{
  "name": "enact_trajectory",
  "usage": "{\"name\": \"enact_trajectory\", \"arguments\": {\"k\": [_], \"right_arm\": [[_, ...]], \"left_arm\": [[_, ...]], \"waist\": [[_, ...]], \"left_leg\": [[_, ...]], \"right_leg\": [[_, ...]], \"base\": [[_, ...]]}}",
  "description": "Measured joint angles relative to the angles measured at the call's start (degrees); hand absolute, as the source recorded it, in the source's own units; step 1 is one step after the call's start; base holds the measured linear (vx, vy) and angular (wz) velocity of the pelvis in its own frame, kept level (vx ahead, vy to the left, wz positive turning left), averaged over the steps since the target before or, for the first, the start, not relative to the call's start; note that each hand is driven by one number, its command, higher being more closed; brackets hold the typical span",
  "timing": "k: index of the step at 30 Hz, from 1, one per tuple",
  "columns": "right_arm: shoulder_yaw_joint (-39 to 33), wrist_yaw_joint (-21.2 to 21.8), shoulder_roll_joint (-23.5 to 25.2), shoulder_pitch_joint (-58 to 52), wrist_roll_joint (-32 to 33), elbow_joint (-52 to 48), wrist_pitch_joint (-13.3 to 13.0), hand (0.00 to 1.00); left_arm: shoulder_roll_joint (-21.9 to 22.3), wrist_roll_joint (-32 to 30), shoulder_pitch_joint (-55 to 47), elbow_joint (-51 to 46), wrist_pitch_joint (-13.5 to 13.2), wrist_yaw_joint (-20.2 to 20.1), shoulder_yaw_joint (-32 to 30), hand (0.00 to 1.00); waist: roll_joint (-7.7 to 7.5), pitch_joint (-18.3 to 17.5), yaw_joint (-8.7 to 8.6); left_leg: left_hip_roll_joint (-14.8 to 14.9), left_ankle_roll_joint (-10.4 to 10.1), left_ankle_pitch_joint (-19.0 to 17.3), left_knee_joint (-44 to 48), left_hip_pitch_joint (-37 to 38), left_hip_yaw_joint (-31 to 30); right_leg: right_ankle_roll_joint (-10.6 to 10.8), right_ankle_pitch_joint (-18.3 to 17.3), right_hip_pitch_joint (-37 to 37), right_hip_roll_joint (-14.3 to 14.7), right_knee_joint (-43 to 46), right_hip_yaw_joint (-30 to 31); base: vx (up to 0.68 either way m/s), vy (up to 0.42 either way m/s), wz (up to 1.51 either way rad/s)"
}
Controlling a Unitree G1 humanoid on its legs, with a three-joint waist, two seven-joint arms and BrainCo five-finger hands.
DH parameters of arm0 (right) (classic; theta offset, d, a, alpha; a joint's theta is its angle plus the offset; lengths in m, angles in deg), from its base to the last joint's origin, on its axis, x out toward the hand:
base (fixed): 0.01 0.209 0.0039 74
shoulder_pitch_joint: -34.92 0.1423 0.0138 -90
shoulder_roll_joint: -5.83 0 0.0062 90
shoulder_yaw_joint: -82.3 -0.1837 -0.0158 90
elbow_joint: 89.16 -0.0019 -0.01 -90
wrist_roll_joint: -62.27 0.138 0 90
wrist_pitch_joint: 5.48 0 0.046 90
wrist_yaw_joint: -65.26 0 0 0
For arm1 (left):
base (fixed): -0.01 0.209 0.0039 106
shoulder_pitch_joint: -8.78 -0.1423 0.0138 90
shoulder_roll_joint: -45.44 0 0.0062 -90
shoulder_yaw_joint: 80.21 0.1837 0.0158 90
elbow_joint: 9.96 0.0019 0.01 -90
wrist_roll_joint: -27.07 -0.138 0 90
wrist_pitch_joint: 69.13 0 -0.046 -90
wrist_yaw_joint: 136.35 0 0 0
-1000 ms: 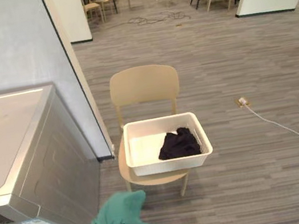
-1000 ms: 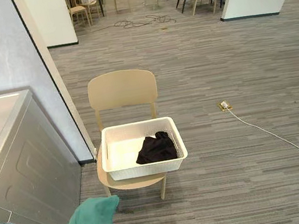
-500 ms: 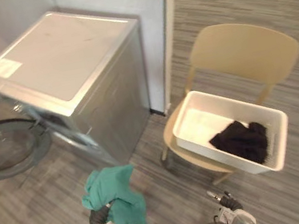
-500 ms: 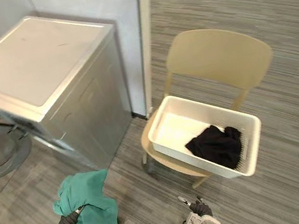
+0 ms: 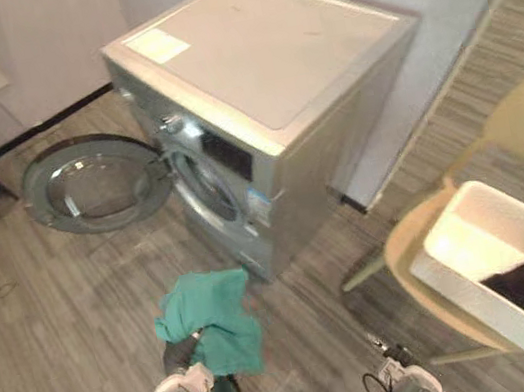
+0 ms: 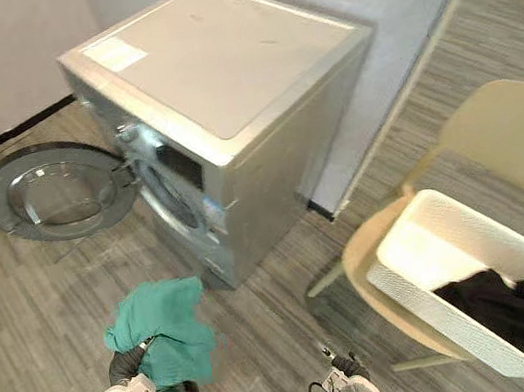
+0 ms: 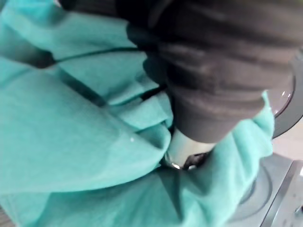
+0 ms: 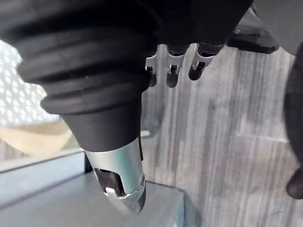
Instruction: Pick up the laundry basket with both hands and put the clothes into the washing machine.
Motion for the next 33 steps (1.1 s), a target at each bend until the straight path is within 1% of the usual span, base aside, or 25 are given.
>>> {"name": "enact_trajectory", "arguments": {"k": [1,2,3,4,5,6,7,9,10,11,12,14,16,17,18,19,20,22,23,24,26,28,30,31,33], "right_arm": [[0.0,-0.1,0.1,-0.3,0.5,-0.4,0.0,0.00],[0.4,-0.7,0.3,-0.8,1.2,-1.9,0.1,0.00],[2.2,-0.6,0.5,-1.8,1.7,-4.1,0.3,0.00],[3.5,-0.6,0.4,-1.9,1.7,-5.3,0.5,0.00],[5.3,-0.5,0.5,-2.2,1.7,-7.8,0.4,0.00],[6.3,-0.4,0.7,-2.6,1.9,-9.6,-0.1,0.00],[6.8,-0.1,0.7,-3.2,2.0,-11.7,-1.2,0.00],[6.8,0.6,0.6,-3.7,2.1,-13.3,-1.6,0.00],[6.8,0.7,0.5,-5.1,2.2,-13.5,-1.5,0.00],[6.8,0.7,0.5,-5.3,2.2,-13.4,-1.5,0.00],[6.7,0.7,0.4,-6.3,2.1,-13.4,-1.4,0.00],[6.8,0.7,0.3,-6.6,2.0,-13.4,-1.4,0.00],[7.4,0.7,0.3,-6.5,2.0,-13.4,-1.4,0.00],[7.2,0.7,0.3,-6.4,2.0,-13.4,-1.4,0.00],[6.8,0.6,0.4,-6.5,2.1,-13.6,-1.6,0.00],[6.7,0.5,0.4,-6.8,2.2,-13.6,-1.6,0.00],[6.8,0.5,0.4,-6.6,2.4,-13.6,-1.6,0.00],[7.0,0.0,0.4,-6.4,3.0,-13.6,-1.5,0.00],[6.7,-0.3,0.0,-7.2,3.2,-14.0,-1.5,0.00],[6.8,-0.7,0.1,-8.3,3.2,-14.1,-1.4,0.00],[7.5,-0.9,0.1,-9.7,3.5,-13.9,-1.1,0.00],[7.2,-1.8,0.1,-10.6,4.3,-14.0,-0.9,0.00],[7.2,-3.3,0.1,-11.4,4.6,-15.7,-0.9,0.00],[7.2,-3.3,0.1,-11.4,4.6,-15.8,-0.9,0.00],[7.3,-3.5,-0.3,-11.5,4.4,-15.9,-1.3,0.00]], "left_arm": [[-0.1,-0.2,0.1,0.0,0.0,0.1,0.0,1.00],[-0.2,-1.2,-0.5,-0.3,0.0,0.3,0.1,1.00],[-0.5,-2.0,-1.4,-0.9,-0.1,0.9,-0.2,1.00],[-1.0,-2.2,-1.7,-0.9,-0.1,1.2,-0.2,1.00],[-1.9,-2.3,-2.1,-0.9,-0.1,1.3,-0.1,1.00],[-2.2,-2.3,-2.3,-0.9,-0.1,1.3,-0.1,1.00],[-2.1,-3.3,-2.4,-0.8,-0.1,1.2,0.4,1.00],[-1.5,-4.0,-2.6,-0.6,0.1,1.0,1.5,1.00],[-1.0,-4.4,-2.7,-0.6,0.2,1.0,2.7,1.00],[-0.8,-4.4,-2.7,-0.6,0.2,1.0,2.8,1.00],[0.2,-4.5,-2.7,-0.5,0.2,0.9,2.9,1.00],[1.0,-4.5,-2.6,-0.5,0.2,0.5,2.9,1.00],[1.1,-5.5,-2.7,-0.3,0.2,0.5,2.9,1.00],[1.2,-5.7,-2.5,-0.2,0.2,0.5,3.0,1.00],[1.3,-6.0,-2.5,0.3,0.3,0.4,4.5,1.00],[1.3,-6.2,-2.4,0.2,0.3,0.2,5.3,1.00],[1.2,-6.7,-2.2,0.2,0.3,-0.3,6.3,1.00],[1.2,-6.7,-1.6,-0.7,0.3,-0.7,6.8,1.00],[1.2,-6.6,-1.5,-0.9,0.2,-0.9,6.4,1.00],[1.2,-6.6,-1.6,-0.9,0.2,-1.1,5.6,1.00],[1.3,-6.6,-1.6,-0.9,0.2,-1.1,4.1,1.00],[1.3,-6.3,-1.7,-0.9,0.2,-0.9,3.0,1.00],[1.5,-5.4,-2.7,-1.1,0.2,0.7,0.8,1.00],[1.5,-5.4,-2.8,-1.1,0.2,0.8,0.5,1.00],[1.7,-4.9,-5.6,-3.2,0.2,1.8,-0.1,1.00]], "waist": [[0.10,0.0,-0.03],[0.58,0.3,-0.11],[1.56,1.2,-0.13],[1.67,1.3,-0.12],[0.77,1.3,-0.24],[-0.50,1.4,-0.35],[-2.23,1.6,-1.09],[-2.34,1.7,-2.10],[-2.09,1.8,-3.24],[-2.01,1.8,-3.40],[-1.74,1.8,-4.02],[-1.68,1.7,-3.79],[-2.34,0.7,-3.59],[-2.88,0.1,-3.55],[-0.45,-1.0,-3.74],[0.33,-1.9,-3.85],[1.31,-2.5,-4.78],[2.80,-2.5,-5.31],[3.80,-2.3,-5.01],[4.03,-2.2,-4.44],[3.26,-1.9,-4.17],[2.95,-1.8,-3.80],[2.32,-1.5,-2.87],[2.23,-1.4,-2.84],[1.91,-2.0,-2.19]], "left_leg": [[-1.1,0.7,-0.1,-0.3,0.3,-0.5],[-2.5,2.4,-0.7,-1.5,2.4,-0.7],[-2.6,4.0,-1.8,-2.2,4.4,-2.4],[-2.6,4.5,-1.9,-2.8,5.5,-2.9],[-3.3,5.5,-1.5,-5.3,8.0,-3.2],[-4.7,5.6,-1.4,-7.8,9.8,-3.2],[-6.8,6.3,-1.0,-11.4,12.2,-2.6],[-7.5,6.6,-0.9,-13.3,13.7,-1.5],[-7.5,6.7,-0.7,-15.1,15.2,-0.4],[-7.5,6.5,-0.6,-15.5,15.5,-0.3],[-7.3,5.9,0.6,-17.2,17.0,-0.2],[-7.0,4.4,0.2,-18.3,18.7,-0.2],[-6.2,2.2,-3.1,-18.0,21.3,-0.5],[-5.8,1.6,-4.0,-17.9,22.4,-0.5],[-3.3,0.5,-5.3,-18.1,23.8,-0.7],[-2.4,0.1,-5.3,-17.7,24.2,-0.6],[-0.8,-0.1,-5.2,-13.4,23.6,-0.8],[3.7,-0.6,-4.0,4.2,18.6,-2.1],[6.4,-1.1,1.4,18.3,13.3,-4.6],[7.8,-2.8,3.6,29.7,9.1,-6.5],[8.5,-2.5,3.4,37.4,4.2,-6.3],[10.8,-0.1,1.8,35.1,0.6,-4.9],[11.9,2.0,0.3,21.2,-0.6,-6.3],[11.8,2.0,0.3,19.4,-0.4,-6.8],[9.5,2.6,1.7,0.0,5.1,-16.4]], "right_leg": [[-3.4,2.7,-0.1,-1.0,1.1,0.7],[-11.5,8.9,-1.2,-2.4,3.9,5.9],[-13.0,3.6,-5.6,-0.2,11.8,17.2],[-8.8,-3.2,-8.5,2.5,16.8,22.8],[-5.9,-12.5,-13.4,8.6,24.8,30.3],[-5.0,-17.3,-16.5,12.5,29.1,33.0],[-5.3,-22.0,-21.0,17.0,32.7,32.5],[-5.2,-25.0,-25.0,20.0,31.2,29.6],[-5.0,-25.8,-26.7,20.7,25.2,25.7],[-5.0,-25.8,-26.8,20.8,23.3,24.8],[-4.7,-25.3,-26.9,21.3,15.5,22.7],[-5.0,-21.7,-26.8,22.7,4.1,21.8],[-7.7,-16.4,-25.3,24.7,-3.8,23.0],[-9.6,-14.7,-24.8,25.3,-3.8,23.3],[-9.0,-17.2,-23.7,27.5,-3.1,22.6],[-8.9,-18.5,-23.4,28.4,-2.8,22.2],[-8.9,-20.0,-22.0,29.9,-2.9,21.7],[-9.4,-21.2,-17.5,33.2,-5.4,21.5],[-9.6,-21.8,-14.0,35.7,-7.4,22.3],[-9.5,-22.5,-11.3,37.0,-8.5,24.4],[-9.4,-22.6,-8.1,37.3,-10.3,27.4],[-8.6,-22.1,-6.0,37.3,-12.5,30.6],[-7.2,-21.6,-5.3,36.0,-13.0,38.0],[-6.9,-21.6,-5.3,35.9,-12.9,38.8],[-3.8,-22.3,-6.7,34.7,-12.4,47.2]], "base": [[0.05,0.328,0.78],[0.12,0.351,0.58],[0.12,0.335,0.47],[0.13,0.287,0.35],[0.08,0.178,0.33],[0.12,0.185,0.50],[0.08,0.097,0.41],[0.19,0.015,0.62],[0.20,-0.018,0.78],[0.23,-0.047,0.87],[0.28,-0.063,0.60],[0.34,-0.081,0.35],[0.42,-0.135,-0.02],[0.49,-0.167,-0.13],[0.41,-0.126,-0.14],[0.52,-0.134,-0.07],[0.52,-0.153,-0.03],[0.50,-0.149,-0.20],[0.44,-0.067,-0.64],[0.42,-0.031,-0.78],[0.37,0.056,-0.96],[0.32,0.147,-0.98],[0.20,0.273,-1.34],[0.14,0.368,-1.56],[0.12,0.433,-1.63]]}}
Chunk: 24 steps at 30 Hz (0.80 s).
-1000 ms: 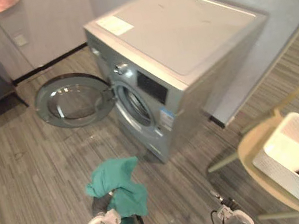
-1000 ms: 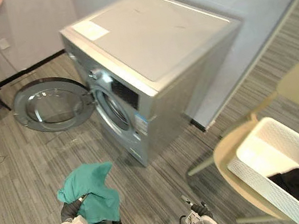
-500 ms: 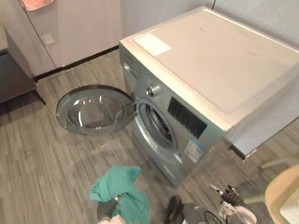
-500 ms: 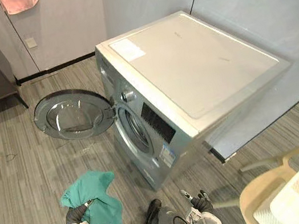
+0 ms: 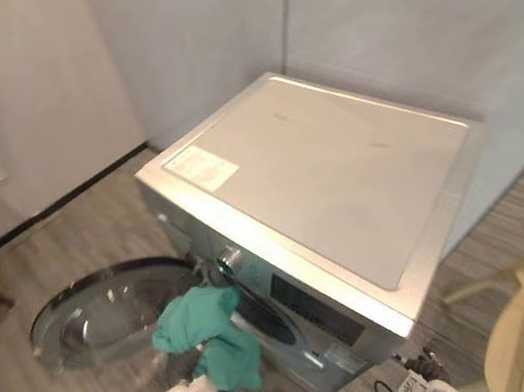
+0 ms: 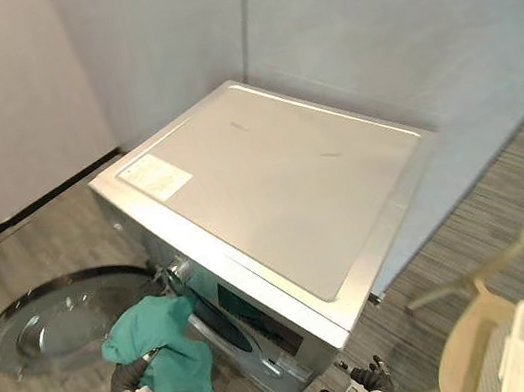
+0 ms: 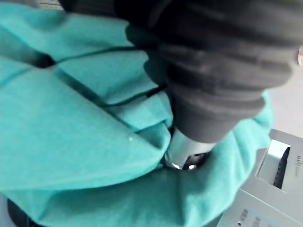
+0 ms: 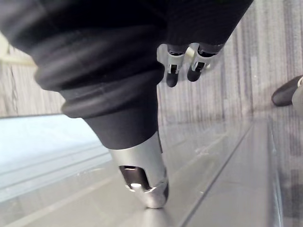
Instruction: Pick up the laundry basket with both hands and put the clothes into the washing machine.
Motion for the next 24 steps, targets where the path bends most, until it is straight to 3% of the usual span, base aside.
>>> {"name": "enact_trajectory", "arguments": {"k": [1,2,3,4,5,6,8,10,11,14,16,17,18,20,21,24], "right_arm": [[0.0,0.0,-0.2,-0.2,-0.2,0.0,-0.2,0.00],[-0.1,-0.1,-1.1,-0.2,-0.2,0.1,-0.4,0.00],[-0.3,-0.2,-1.5,-0.5,-0.3,0.2,-0.3,0.00],[-1.2,0.0,-0.2,-1.5,-0.5,0.9,0.1,0.00],[-0.8,0.5,0.4,-2.3,-0.4,1.0,0.4,0.00],[-0.8,0.7,0.4,-2.2,-0.4,1.2,0.4,0.00],[0.0,1.9,0.3,-2.2,-0.3,2.7,0.4,0.00],[1.0,3.1,0.3,-2.2,-0.3,3.7,0.5,0.00],[1.9,3.7,0.2,-1.9,-0.3,5.1,0.6,0.00],[2.3,4.3,0.2,-1.2,-0.6,6.4,1.0,0.00],[2.2,4.8,0.2,-0.6,-3.2,6.9,1.0,0.00],[1.9,5.2,0.0,-0.5,-4.8,7.0,0.9,0.00],[2.2,5.3,-0.3,1.3,-4.8,7.0,0.9,0.00],[4.6,5.6,-0.4,1.9,-5.3,7.2,0.9,0.00],[5.1,5.6,-0.4,1.9,-6.2,7.5,0.9,0.00],[6.5,5.7,-1.0,3.1,-8.8,9.0,0.8,0.00]], "left_arm": [[0.1,0.3,-0.8,-0.4,0.0,0.2,0.0,1.00],[0.2,0.5,-1.7,-0.5,0.0,0.5,0.2,1.00],[0.3,0.6,-1.8,-0.5,0.0,0.7,0.2,1.00],[-1.3,0.6,-0.4,0.2,-0.1,0.7,0.2,1.00],[-1.8,0.5,0.7,1.0,0.0,0.7,0.5,1.00],[-1.9,0.5,1.0,1.2,0.0,0.7,0.7,1.00],[-2.0,0.4,2.7,1.2,0.0,0.6,2.8,1.00],[-1.8,0.4,3.5,1.3,-0.1,0.5,3.5,1.00],[-1.8,0.4,4.3,2.3,-0.5,0.4,3.9,1.00],[-1.7,0.4,5.1,4.9,-0.6,0.4,4.1,1.00],[-1.3,0.2,5.2,6.8,-0.7,0.3,2.9,1.00],[-1.1,0.0,5.0,7.5,-0.8,0.4,1.8,1.00],[-1.4,0.0,4.7,7.4,-0.9,0.3,1.2,1.00],[-1.5,0.0,4.9,7.5,-1.0,0.2,-0.4,1.00],[-1.5,0.0,4.9,7.7,-0.9,0.2,-0.3,1.00],[-1.0,0.6,5.4,7.4,-0.9,-0.5,0.2,1.00]], "waist": [[0.50,-0.4,0.09],[2.05,-1.8,-0.11],[1.80,-2.1,-0.84],[-3.02,-3.6,-1.90],[-4.53,-3.7,-2.10],[-4.74,-3.8,-2.17],[-4.22,-4.3,-2.75],[-3.73,-4.7,-2.56],[-2.88,-4.8,-2.34],[-2.17,-4.7,-2.38],[-1.99,-4.7,-2.29],[-1.81,-4.6,-1.39],[-1.20,-4.3,-0.77],[-4.44,-3.2,-0.97],[-5.40,-2.7,-0.91],[-5.24,1.1,-0.30]], "left_leg": [[-0.4,0.5,1.7,-3.3,1.4,-3.2],[-1.0,-3.7,3.1,-6.9,3.6,-7.9],[-1.6,-8.4,0.0,-8.7,5.2,-7.7],[-5.5,-10.3,-0.9,-10.1,5.0,-4.6],[-7.5,-9.5,-1.0,-9.9,5.4,-3.2],[-8.3,-8.9,-1.0,-10.0,5.6,-2.4],[-10.8,-7.2,-1.5,-10.2,5.9,1.5],[-10.9,-6.8,-1.7,-10.2,6.0,3.5],[-10.9,-6.6,-1.8,-10.4,5.9,5.3],[-10.6,-6.2,-1.6,-11.2,6.0,8.2],[-9.1,-6.3,-1.7,-12.2,6.5,10.7],[-7.1,-6.6,-1.5,-13.2,7.1,12.5],[-4.9,-6.3,-0.5,-14.8,7.4,15.0],[-5.0,-6.9,0.5,-16.2,8.2,17.0],[-5.0,-7.5,0.1,-15.8,8.2,17.1],[-3.6,-7.2,0.3,-15.6,6.8,15.3]], "right_leg": [[0.8,-0.2,-0.5,0.2,0.4,1.7],[2.7,-0.6,-1.7,0.4,1.6,5.1],[4.1,-0.5,-2.2,-0.2,1.8,6.6],[6.3,0.3,-3.9,-4.9,2.2,8.2],[6.4,1.8,-3.8,-6.7,1.2,8.2],[6.6,2.2,-3.9,-7.5,0.9,8.2],[9.5,4.1,-5.1,-10.8,-0.7,10.4],[9.6,5.0,-6.2,-11.2,-1.5,12.2],[9.5,5.9,-7.2,-11.4,-2.4,13.5],[8.0,7.4,-8.9,-11.4,-3.7,15.0],[5.7,9.6,-11.0,-10.1,-3.6,14.2],[2.8,12.3,-13.1,-8.6,-2.8,8.9],[0.0,11.2,-15.5,-8.3,0.3,0.6],[0.0,3.4,-18.9,-11.6,13.6,-10.4],[0.8,1.7,-18.8,-12.4,14.7,-13.7],[1.3,1.1,-20.0,-10.3,14.5,-14.6]], "base": [[0.12,0.471,-1.69],[0.13,0.457,-1.22],[0.14,0.584,-1.06],[0.13,0.549,-0.58],[0.08,0.424,-0.44],[0.04,0.276,-0.43],[-0.01,0.174,-0.51],[-0.03,0.107,-0.59],[-0.03,0.063,-0.63],[-0.03,0.053,-0.57],[-0.02,-0.005,-0.75],[-0.04,-0.038,-1.09],[-0.04,-0.081,-1.10],[-0.03,-0.117,-0.59],[0.00,-0.131,-0.25],[0.01,-0.132,-0.13]]}}
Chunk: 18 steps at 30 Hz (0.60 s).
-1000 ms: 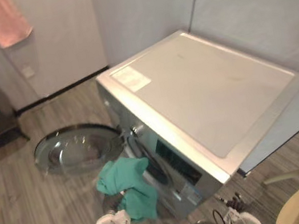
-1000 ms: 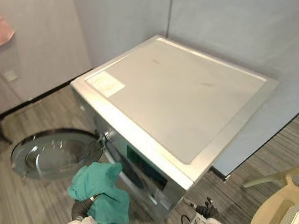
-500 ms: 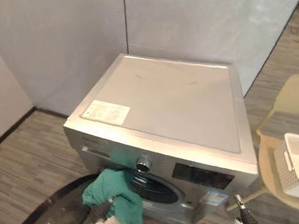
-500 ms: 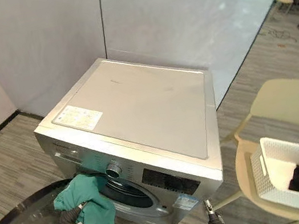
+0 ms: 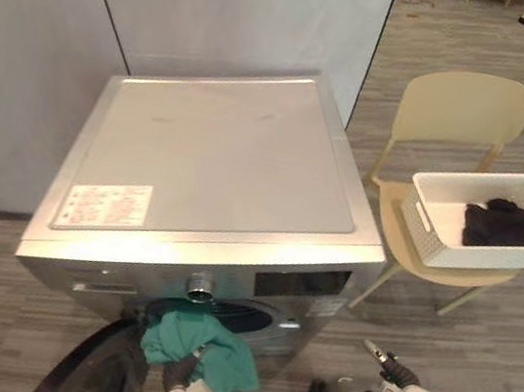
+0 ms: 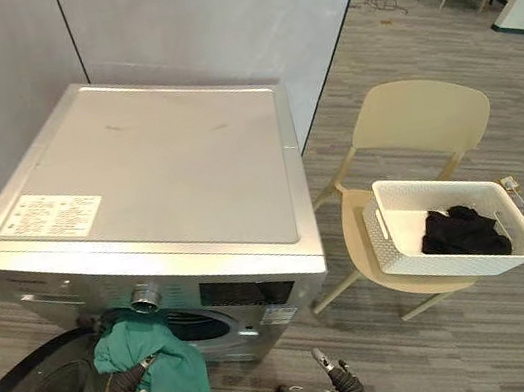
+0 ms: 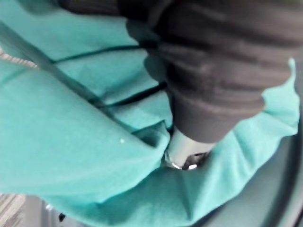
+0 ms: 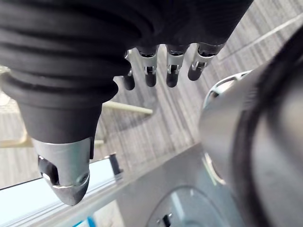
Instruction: Pick up the laundry basket with both hands and put the clothes into the washing machine.
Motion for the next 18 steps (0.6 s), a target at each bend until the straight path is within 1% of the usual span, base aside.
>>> {"name": "enact_trajectory", "arguments": {"k": [1,2,3,4,5,6,7,8,9,10,11,12,13,14,15,16,17,18], "right_arm": [[1.5,0.0,-1.2,1.3,-0.4,-0.3,-0.1,0.00],[2.2,-0.1,-1.7,1.9,-0.4,-0.8,-0.1,0.00],[3.5,-0.1,-2.7,2.8,-0.4,-2.9,-0.2,0.00],[3.8,-0.1,-3.0,3.5,-0.5,-4.0,-0.3,0.00],[5.0,-0.2,-3.7,5.7,-0.4,-6.9,-0.4,0.00],[5.3,-0.3,-3.7,6.4,-0.4,-7.7,-0.4,0.00],[5.5,-0.5,-3.7,7.3,-0.3,-9.9,-0.6,0.00],[5.6,-0.6,-3.7,7.8,-0.2,-11.1,-0.7,0.00],[6.0,-0.7,-3.5,8.8,0.2,-12.5,-1.1,0.00],[6.1,-0.8,-3.4,9.0,0.7,-13.5,-1.2,0.00],[6.0,-1.1,-3.4,9.8,1.8,-14.8,-1.6,0.00],[5.7,-2.1,-3.3,10.8,2.5,-16.1,-2.0,0.00],[5.4,-2.7,-3.2,11.3,3.0,-16.6,-2.4,0.00],[4.5,-3.5,-3.0,11.8,4.6,-18.4,-3.1,0.00],[4.0,-4.2,-3.0,11.9,5.3,-19.8,-3.7,0.00],[2.8,-4.9,-3.0,12.5,5.7,-20.5,-4.2,0.00],[2.3,-5.3,-3.0,12.9,6.5,-20.4,-4.2,0.00],[1.2,-5.7,-3.0,13.0,7.6,-20.4,-4.7,0.00]], "left_arm": [[0.2,0.0,1.0,-1.1,0.0,-0.1,0.4,1.00],[0.2,0.1,1.4,-1.6,0.0,-0.1,0.5,1.00],[0.7,0.9,2.8,-3.1,-0.1,0.1,0.3,1.00],[0.8,1.2,3.8,-3.5,-0.1,0.4,0.0,1.00],[0.8,1.3,6.5,-4.5,-0.2,1.7,-1.1,1.00],[0.8,1.6,7.4,-4.5,-0.2,2.1,-1.4,1.00],[0.9,2.2,9.5,-4.5,-0.3,2.5,-1.8,1.00],[1.0,2.2,10.7,-4.5,-0.3,2.6,-2.1,1.00],[1.0,2.2,13.0,-4.5,-0.3,3.5,-2.5,1.00],[1.0,2.2,14.4,-4.5,-0.3,4.0,-2.5,1.00],[0.9,2.3,17.4,-4.5,-0.4,5.0,-2.7,1.00],[0.5,2.4,20.8,-4.4,-0.5,6.2,-3.6,1.00],[0.2,2.9,22.6,-4.4,-0.5,6.8,-4.2,1.00],[-0.8,4.0,26.7,-4.4,-1.2,8.7,-4.8,1.00],[-1.9,4.5,29.7,-4.5,-1.7,9.7,-5.3,1.00],[-4.0,4.6,33.6,-4.4,-1.9,11.0,-6.5,1.00],[-5.4,4.6,36.0,-4.3,-2.1,11.6,-7.1,1.00],[-8.8,6.0,40.3,-3.3,-2.4,12.8,-7.4,1.00]], "waist": [[0.08,2.6,0.11],[0.47,3.8,0.09],[1.11,6.1,0.13],[1.36,7.6,0.23],[1.38,12.0,0.19],[1.27,12.9,0.17],[1.27,14.7,0.05],[1.27,15.5,-0.06],[1.05,16.6,-0.19],[1.03,17.2,-0.05],[1.03,18.4,-0.06],[0.79,19.3,-0.07],[0.62,19.7,-0.08],[0.35,20.8,-0.07],[0.31,21.4,-0.16],[-0.13,21.9,-0.40],[-0.40,22.1,-0.59],[-0.44,22.2,-0.82]], "left_leg": [[0.9,0.1,0.0,2.1,-3.2,-0.9],[1.2,0.2,0.0,3.4,-5.1,-1.3],[1.9,0.2,-0.2,6.3,-9.6,-2.0],[2.1,0.1,-0.3,7.6,-11.3,-2.1],[2.7,0.4,-0.5,10.5,-15.0,-2.1],[2.9,0.4,-0.5,11.6,-16.5,-2.1],[3.4,0.6,-0.7,14.3,-19.5,-2.1],[3.8,0.7,-0.8,15.9,-21.2,-2.0],[4.3,1.1,-1.7,18.8,-24.4,-2.1],[4.7,1.0,-2.4,20.2,-25.9,-2.0],[5.4,0.3,-4.2,23.3,-28.5,-2.0],[6.3,0.0,-5.9,26.9,-31.6,-2.0],[6.7,0.0,-6.8,28.6,-33.3,-2.0],[7.6,-0.1,-8.4,32.0,-36.3,-2.2],[8.3,-0.3,-9.8,34.6,-38.7,-2.3],[9.3,-0.5,-11.0,37.6,-42.0,-2.4],[9.8,-0.3,-11.5,38.9,-43.4,-2.4],[10.8,-0.4,-12.3,41.3,-46.2,-2.4]], "right_leg": [[-0.4,-0.7,-2.4,0.7,0.4,-0.4],[-0.5,-0.6,-4.2,0.7,1.0,-0.7],[-0.9,-0.1,-7.7,0.7,2.5,-0.9],[-1.0,-0.1,-9.2,0.7,3.3,-0.8],[-1.4,0.0,-12.7,0.6,5.3,-0.3],[-1.5,0.0,-14.0,0.6,5.9,0.1],[-1.5,0.0,-16.6,0.6,7.4,0.5],[-1.5,0.0,-17.8,0.5,8.1,0.6],[-1.8,-0.2,-20.8,0.5,9.7,1.2],[-2.1,-0.5,-22.4,0.5,10.9,1.7],[-2.5,-1.2,-25.4,0.4,13.5,2.6],[-2.7,-1.9,-28.9,0.4,16.3,3.6],[-2.8,-2.2,-30.7,0.4,17.8,4.2],[-3.0,-2.9,-34.1,0.3,20.4,5.2],[-3.3,-3.2,-36.7,0.4,22.4,5.6],[-3.5,-3.4,-40.2,0.7,24.6,6.6],[-3.5,-3.4,-41.7,0.8,25.4,6.8],[-4.0,-3.2,-44.7,1.3,26.6,7.4]], "base": [[-0.02,-0.114,-0.05],[-0.04,-0.107,0.01],[-0.05,-0.057,0.00],[-0.10,-0.054,-0.11],[-0.10,-0.040,-0.15],[-0.09,-0.027,-0.20],[-0.06,-0.013,-0.15],[-0.08,0.000,-0.20],[-0.07,0.015,-0.20],[-0.09,0.032,-0.30],[-0.10,0.037,-0.35],[-0.12,0.034,-0.36],[-0.15,0.020,-0.38],[-0.17,0.009,-0.35],[-0.20,0.001,-0.45],[-0.17,-0.005,-0.41],[-0.15,-0.016,-0.48],[-0.13,-0.022,-0.43]]}}
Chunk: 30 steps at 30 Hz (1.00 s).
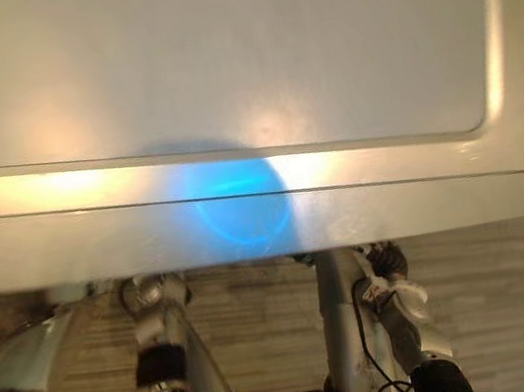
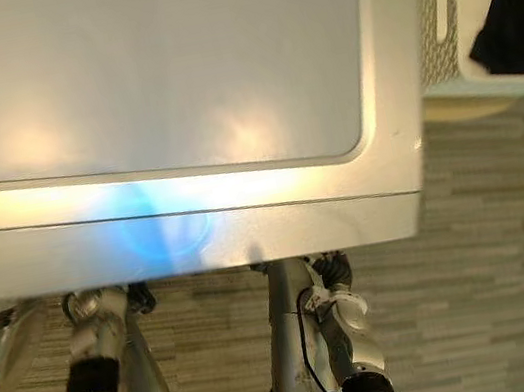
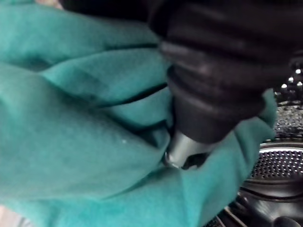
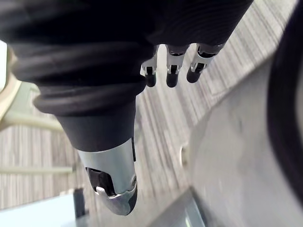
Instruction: Pick up the laundry basket with both hands and put the clothes into the washing machine.
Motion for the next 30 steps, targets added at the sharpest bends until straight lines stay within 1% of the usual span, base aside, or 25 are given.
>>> {"name": "enact_trajectory", "arguments": {"k": [2,3,4,5,6,7,8,9,10,11,12,13,14,15,18,19,21,22,23,24,25,27,29,30], "right_arm": [[-0.7,-0.5,-0.2,0.0,1.6,0.1,-0.2,0.00],[-1.3,-1.2,-0.1,-0.1,2.7,-0.3,-0.4,0.00],[-1.6,-1.3,0.2,-0.2,3.4,-0.9,-0.7,0.00],[-1.6,-1.3,0.4,-0.4,3.4,-2.0,-1.3,0.00],[-1.6,-1.3,0.4,-0.4,3.4,-2.1,-1.4,0.00],[-1.6,-1.2,0.5,-0.4,4.0,-2.3,-1.6,0.00],[-1.6,-1.1,0.5,-0.4,4.7,-2.2,-1.9,0.00],[-1.1,-1.0,0.6,-0.4,5.5,-1.8,-1.8,0.00],[-1.3,-0.7,1.6,-1.6,6.2,-1.7,-2.1,0.00],[-1.7,0.0,2.1,-2.5,6.7,-1.9,-2.8,0.00],[-1.7,0.5,2.1,-3.0,7.0,-1.7,-3.1,0.00],[-1.7,0.8,2.0,-3.6,7.6,-1.7,-3.2,0.00],[-2.0,1.3,2.1,-4.0,7.8,-1.6,-3.1,0.00],[-2.2,1.6,2.3,-4.4,7.8,-1.6,-3.1,0.00],[-2.8,3.1,2.6,-6.5,8.5,-1.7,-2.6,0.00],[-2.9,3.1,2.8,-7.1,8.9,-1.7,-2.5,0.00],[-3.3,3.1,3.0,-7.1,9.0,-2.0,-2.5,0.00],[-3.2,3.1,3.0,-7.1,9.2,-2.1,-2.7,0.00],[-3.2,3.1,3.0,-7.1,9.6,-2.1,-2.7,0.00],[-3.2,3.1,3.0,-7.1,10.0,-2.2,-2.7,0.00],[-3.1,3.5,3.0,-7.1,10.1,-2.3,-3.0,0.00],[-2.7,4.3,3.0,-7.1,10.2,-2.4,-3.9,0.00],[-2.7,4.3,3.0,-7.1,10.4,-2.4,-4.0,0.00],[-2.5,4.3,3.0,-7.1,10.6,-2.1,-4.0,0.00]], "left_arm": [[-6.6,3.1,6.3,2.2,-0.1,0.9,-0.2,1.00],[-11.2,4.7,10.3,3.5,-0.1,0.9,-0.6,1.00],[-14.7,5.4,13.4,3.6,0.0,0.9,-0.5,1.00],[-20.3,5.1,19.2,3.6,0.0,0.6,-0.5,1.00],[-21.4,5.1,20.5,3.6,0.0,0.6,-0.5,1.00],[-26.1,5.1,25.7,3.6,0.1,0.6,-0.1,1.00],[-29.8,5.1,29.8,3.6,0.2,0.6,0.5,1.00],[-30.9,4.5,33.0,2.6,-2.3,0.0,-0.7,1.00],[-31.3,3.4,33.6,0.8,-3.2,0.3,-0.6,1.00],[-32.3,3.3,34.6,0.7,-3.1,0.7,1.1,1.00],[-32.4,3.3,35.7,0.5,-3.0,0.9,1.0,1.00],[-32.6,2.8,36.8,-0.1,-3.1,2.1,1.1,1.00],[-33.4,2.7,37.4,-1.9,-3.9,3.9,1.2,1.00],[-33.9,2.7,38.3,-2.0,-4.3,4.6,1.6,1.00],[-35.1,1.7,40.4,-3.1,-6.7,9.6,2.0,1.00],[-35.6,0.9,40.7,-3.1,-7.7,11.9,2.3,0.00],[-36.4,-1.8,40.7,-3.5,-7.7,14.6,3.3,0.00],[-36.6,-7.0,40.7,-3.7,-6.6,16.5,4.7,0.00],[-36.8,-10.2,40.7,-3.8,-5.8,17.3,6.0,0.00],[-36.9,-17.0,40.9,-3.8,-3.6,18.1,8.6,0.00],[-36.9,-21.1,41.1,-3.8,-2.2,17.4,10.0,0.00],[-36.8,-25.2,41.7,-2.7,-1.1,15.0,10.8,0.00],[-36.2,-25.8,43.3,1.3,-0.5,12.5,10.8,0.00],[-36.1,-24.9,44.2,4.6,-0.1,10.8,10.7,0.00]], "waist": [[-0.07,0.3,-0.54],[-0.10,0.4,-0.92],[-0.12,0.5,-1.24],[-0.14,0.5,-1.33],[-0.14,0.5,-1.31],[-0.14,0.5,-1.13],[-0.14,0.5,-1.02],[-0.47,0.5,-1.21],[-0.78,0.5,-1.25],[-0.78,0.5,-0.92],[-0.84,0.4,-0.87],[-0.84,0.4,-0.92],[-0.87,0.4,-1.29],[-0.87,0.4,-1.38],[-0.89,0.4,-1.85],[-0.89,0.4,-2.07],[-0.89,0.4,-2.36],[-0.89,0.4,-2.35],[-0.89,0.4,-2.24],[-0.89,0.4,-2.00],[-0.89,0.4,-1.83],[-0.89,0.4,-1.74],[-0.90,0.4,-1.62],[-0.89,0.4,-1.62]], "left_leg": [[1.3,0.1,-0.7,2.6,-3.2,0.0],[2.2,0.0,-1.0,3.7,-4.9,0.0],[2.8,0.0,-1.0,4.4,-6.3,0.1],[3.6,0.0,-1.0,5.1,-8.5,0.5],[3.9,0.0,-1.0,5.3,-8.9,0.5],[4.8,0.0,-1.1,5.7,-10.1,1.0],[5.5,0.0,-1.1,6.0,-10.8,1.2],[6.1,0.0,-1.1,6.4,-11.0,1.1],[6.2,0.0,-1.0,6.4,-11.4,1.1],[6.3,-0.1,-0.9,6.6,-12.0,0.9],[6.4,-0.2,-0.9,6.9,-12.5,0.9],[6.3,-0.1,-0.8,7.3,-13.3,0.8],[6.3,0.2,-0.8,8.0,-14.5,0.4],[6.2,0.3,-0.7,8.4,-15.1,0.2],[5.9,1.1,-0.3,9.5,-17.2,-0.2],[5.7,1.3,-0.1,9.6,-17.6,-0.3],[5.7,1.5,0.1,9.6,-18.0,-0.3],[5.6,1.7,0.2,9.6,-18.2,-0.3],[5.6,1.7,0.3,9.6,-18.3,-0.3],[5.3,1.8,0.4,9.5,-18.3,-0.4],[5.1,1.9,0.6,9.5,-18.3,-0.4],[5.1,1.9,0.6,9.5,-18.4,-0.5],[5.2,2.0,0.7,9.5,-18.4,-0.5],[5.4,2.0,0.8,9.6,-18.4,-0.8]], "right_leg": [[-0.5,0.5,-3.4,0.9,1.1,0.7],[-0.8,1.2,-5.1,1.6,1.2,1.0],[-0.9,1.7,-6.5,2.2,1.1,1.3],[-1.2,2.8,-8.9,3.1,0.6,1.7],[-1.2,3.1,-9.3,3.4,0.5,1.8],[-1.4,4.1,-10.7,4.3,-0.4,2.1],[-1.5,4.9,-11.2,4.8,-1.2,2.1],[-1.5,5.6,-11.2,5.5,-1.9,2.1],[-1.7,6.2,-11.2,5.8,-2.5,2.0],[-1.7,6.8,-11.5,6.2,-3.1,1.9],[-1.8,7.4,-11.7,6.4,-3.5,1.9],[-1.7,7.9,-12.3,6.4,-3.7,2.0],[-1.7,8.6,-12.8,6.4,-3.9,2.0],[-1.7,8.9,-13.2,6.3,-3.9,2.0],[-1.9,10.3,-14.6,6.1,-3.9,1.8],[-2.0,10.8,-14.9,6.0,-4.1,1.8],[-2.1,11.5,-14.9,6.0,-4.8,1.7],[-2.0,11.7,-14.9,6.0,-5.0,1.7],[-2.0,11.7,-14.9,5.9,-5.0,1.7],[-2.1,11.8,-14.9,5.6,-5.0,1.6],[-2.1,11.9,-14.9,5.4,-5.0,1.5],[-2.1,12.1,-14.8,5.4,-5.2,1.5],[-2.2,12.6,-14.5,5.5,-5.9,1.4],[-2.2,13.0,-14.0,5.8,-6.7,1.1]], "base": [[-0.11,-0.021,-0.46],[-0.10,-0.018,-0.43],[-0.11,-0.021,-0.52],[-0.09,-0.016,-0.38],[-0.08,-0.007,-0.48],[-0.06,0.013,-0.43],[-0.06,0.031,-0.53],[-0.04,0.035,-0.34],[-0.04,0.030,-0.21],[-0.06,0.019,-0.12],[-0.08,0.027,-0.10],[-0.09,0.039,-0.09],[-0.07,0.034,-0.05],[-0.09,0.038,-0.03],[-0.09,0.012,-0.01],[-0.07,-0.002,-0.02],[-0.07,-0.004,-0.02],[-0.06,-0.006,0.01],[-0.07,-0.014,0.06],[-0.05,-0.016,0.09],[-0.06,-0.022,0.08],[-0.05,-0.019,0.01],[-0.07,-0.020,-0.03],[-0.09,-0.022,-0.08]]}}
